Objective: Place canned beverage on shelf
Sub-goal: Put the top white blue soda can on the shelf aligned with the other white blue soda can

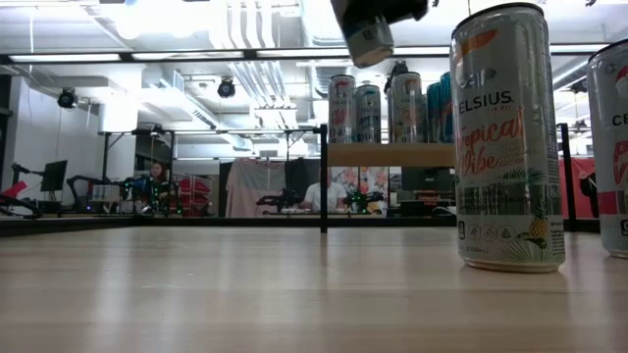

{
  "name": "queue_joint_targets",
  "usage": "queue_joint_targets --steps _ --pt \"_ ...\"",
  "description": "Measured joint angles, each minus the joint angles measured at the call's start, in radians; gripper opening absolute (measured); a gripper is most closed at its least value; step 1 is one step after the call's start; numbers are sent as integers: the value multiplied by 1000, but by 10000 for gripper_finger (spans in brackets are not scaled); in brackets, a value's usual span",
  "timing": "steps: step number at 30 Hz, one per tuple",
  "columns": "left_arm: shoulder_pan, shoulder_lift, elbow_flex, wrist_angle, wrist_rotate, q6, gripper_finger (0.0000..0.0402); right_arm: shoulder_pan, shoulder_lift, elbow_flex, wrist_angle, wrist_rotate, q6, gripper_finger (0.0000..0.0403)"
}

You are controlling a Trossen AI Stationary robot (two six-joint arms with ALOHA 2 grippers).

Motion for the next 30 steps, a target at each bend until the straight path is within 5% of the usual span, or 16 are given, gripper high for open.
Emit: queue_joint_targets --steps 9,16,21,30 --pt "24 -37 -1 -62 -73 71 356 -3 -189 -327 356 265 98 235" --pt "58 -93 -14 -95 -77 98 356 -88 -167 -528 799 366 144 235" --pt "81 -123 -15 -195 -80 100 356 -135 -83 -546 901 373 229 235" --pt "109 -137 -34 -287 -80 100 357 -172 79 -415 827 443 273 235"
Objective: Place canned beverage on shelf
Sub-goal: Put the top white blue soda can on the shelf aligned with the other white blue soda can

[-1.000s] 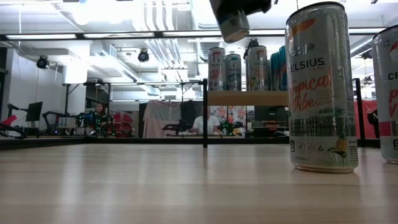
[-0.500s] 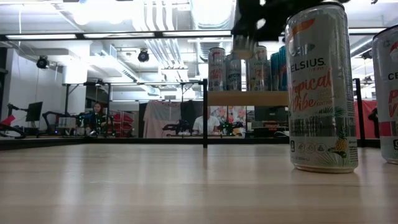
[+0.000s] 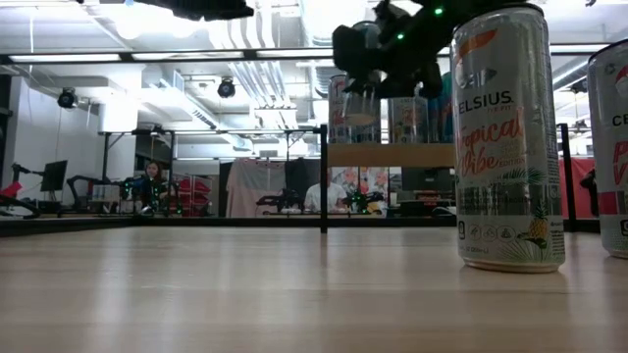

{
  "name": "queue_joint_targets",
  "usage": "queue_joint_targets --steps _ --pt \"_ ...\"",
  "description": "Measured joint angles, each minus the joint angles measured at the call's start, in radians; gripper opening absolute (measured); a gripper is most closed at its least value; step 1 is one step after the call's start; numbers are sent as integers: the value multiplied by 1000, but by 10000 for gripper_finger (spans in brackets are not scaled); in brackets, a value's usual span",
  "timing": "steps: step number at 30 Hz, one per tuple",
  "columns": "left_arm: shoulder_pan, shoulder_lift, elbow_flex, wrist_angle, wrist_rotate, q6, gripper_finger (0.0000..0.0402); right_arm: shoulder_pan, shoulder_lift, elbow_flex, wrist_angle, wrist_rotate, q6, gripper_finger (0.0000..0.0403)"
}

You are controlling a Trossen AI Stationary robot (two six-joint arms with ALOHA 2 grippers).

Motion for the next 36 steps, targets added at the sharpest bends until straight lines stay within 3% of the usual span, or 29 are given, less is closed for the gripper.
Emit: queue_joint_targets --steps 7,11,15,26,36 --pt "15 -9 -17 4 -112 29 356 -45 71 150 -296 33 110 235" --pt "37 -29 -63 66 -2 88 356 -65 102 208 -401 33 148 235" --pt "72 -78 -125 175 140 116 356 -75 124 231 -410 31 151 235" --pt "143 -224 -205 219 137 95 356 -97 125 184 -405 41 245 235" --pt "156 -233 -207 216 134 83 356 -108 123 165 -403 75 270 235"
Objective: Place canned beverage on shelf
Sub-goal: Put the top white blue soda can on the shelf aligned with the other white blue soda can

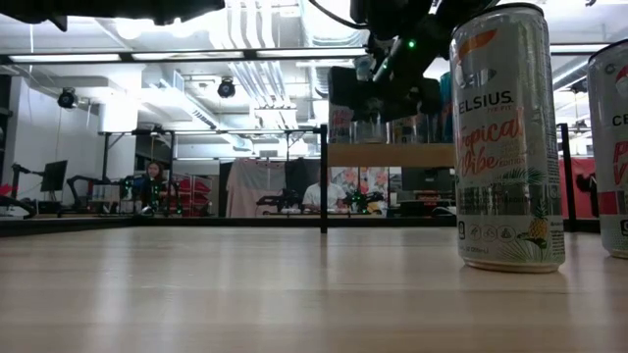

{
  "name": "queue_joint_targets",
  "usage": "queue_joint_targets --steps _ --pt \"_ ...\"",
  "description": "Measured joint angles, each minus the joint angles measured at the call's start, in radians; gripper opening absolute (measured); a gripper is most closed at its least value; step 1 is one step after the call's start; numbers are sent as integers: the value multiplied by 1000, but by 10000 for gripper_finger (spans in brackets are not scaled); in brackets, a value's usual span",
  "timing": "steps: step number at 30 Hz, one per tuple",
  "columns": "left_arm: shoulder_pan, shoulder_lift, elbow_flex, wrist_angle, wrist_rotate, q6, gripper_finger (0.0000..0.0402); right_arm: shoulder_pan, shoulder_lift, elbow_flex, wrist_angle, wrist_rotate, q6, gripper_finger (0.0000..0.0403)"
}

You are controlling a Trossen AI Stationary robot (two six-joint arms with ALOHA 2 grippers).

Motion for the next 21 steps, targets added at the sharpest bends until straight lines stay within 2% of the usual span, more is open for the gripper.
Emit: queue_joint_targets --steps 10,17,21 --pt "0 1 0 6 0 3 356 -10 0 -1 -2 9 0 235" --pt "0 1 0 8 0 3 356 -18 0 -1 -3 28 -1 311" --pt "0 1 0 8 0 3 356 -17 0 -2 -2 64 -3 325"
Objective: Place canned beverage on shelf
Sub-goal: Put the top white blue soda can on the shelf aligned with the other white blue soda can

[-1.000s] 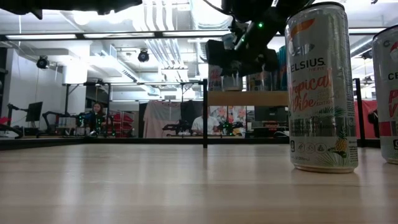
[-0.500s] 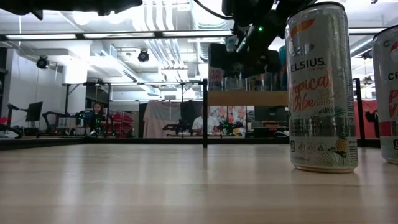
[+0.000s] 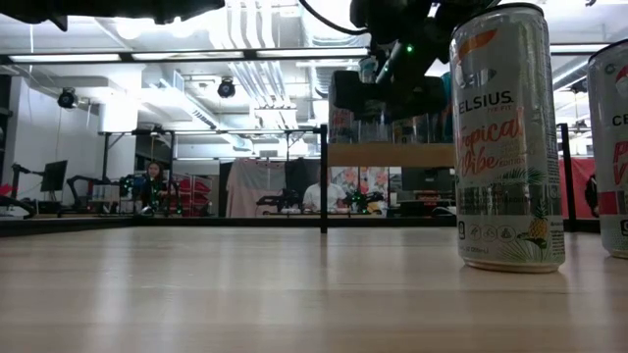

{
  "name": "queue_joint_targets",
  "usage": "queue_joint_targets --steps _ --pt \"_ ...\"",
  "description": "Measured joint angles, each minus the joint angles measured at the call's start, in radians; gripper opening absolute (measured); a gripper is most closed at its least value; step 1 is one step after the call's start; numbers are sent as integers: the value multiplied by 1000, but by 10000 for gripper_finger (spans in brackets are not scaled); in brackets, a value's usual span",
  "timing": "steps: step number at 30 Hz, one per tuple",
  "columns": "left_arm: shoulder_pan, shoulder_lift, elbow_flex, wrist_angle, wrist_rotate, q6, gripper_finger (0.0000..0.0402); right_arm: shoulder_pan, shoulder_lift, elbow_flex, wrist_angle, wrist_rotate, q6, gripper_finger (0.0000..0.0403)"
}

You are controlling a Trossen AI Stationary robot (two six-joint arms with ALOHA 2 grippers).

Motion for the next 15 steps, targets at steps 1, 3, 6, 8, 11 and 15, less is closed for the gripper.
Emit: queue_joint_targets --steps 1,3,6,8,11,15 --pt "0 0 0 0 0 0 356 0 0 0 1 1 -2 326" --pt "0 0 0 0 0 0 356 0 0 1 1 3 -7 326" --pt "0 0 0 0 0 0 356 0 0 13 0 3 -29 325" --pt "0 0 0 0 0 0 356 0 0 27 0 3 -49 325" --pt "0 0 0 0 -1 0 356 0 0 48 -1 3 -86 326" --pt "0 0 0 0 -1 0 356 0 -1 73 -2 3 -138 326"
